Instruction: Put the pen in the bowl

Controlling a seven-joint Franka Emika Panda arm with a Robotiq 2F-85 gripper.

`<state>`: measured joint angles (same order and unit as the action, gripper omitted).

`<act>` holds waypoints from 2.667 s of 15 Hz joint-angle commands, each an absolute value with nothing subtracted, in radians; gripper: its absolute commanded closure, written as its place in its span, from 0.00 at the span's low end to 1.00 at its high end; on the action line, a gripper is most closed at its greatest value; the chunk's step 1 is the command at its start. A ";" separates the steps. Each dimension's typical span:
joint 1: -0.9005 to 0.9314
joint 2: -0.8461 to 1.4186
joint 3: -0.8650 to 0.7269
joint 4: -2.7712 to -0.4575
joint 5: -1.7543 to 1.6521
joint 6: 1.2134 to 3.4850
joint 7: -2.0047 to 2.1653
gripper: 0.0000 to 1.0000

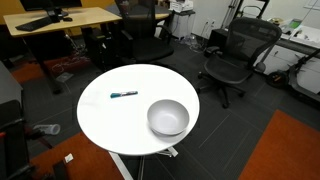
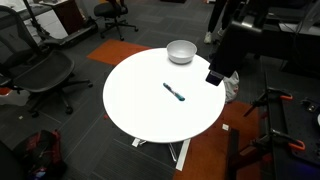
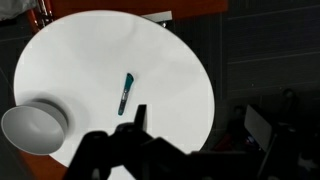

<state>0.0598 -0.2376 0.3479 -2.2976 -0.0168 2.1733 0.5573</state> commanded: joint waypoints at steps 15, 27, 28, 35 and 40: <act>0.046 0.076 0.135 -2.270 -0.169 2.419 0.735 0.00; 0.108 0.444 -0.019 -2.096 -0.120 2.572 0.697 0.00; 0.111 0.470 -0.029 -2.076 -0.114 2.575 0.696 0.00; 0.118 0.605 -0.070 -1.962 -0.059 2.570 0.690 0.00; 0.118 0.666 -0.069 -1.914 -0.006 2.572 0.686 0.00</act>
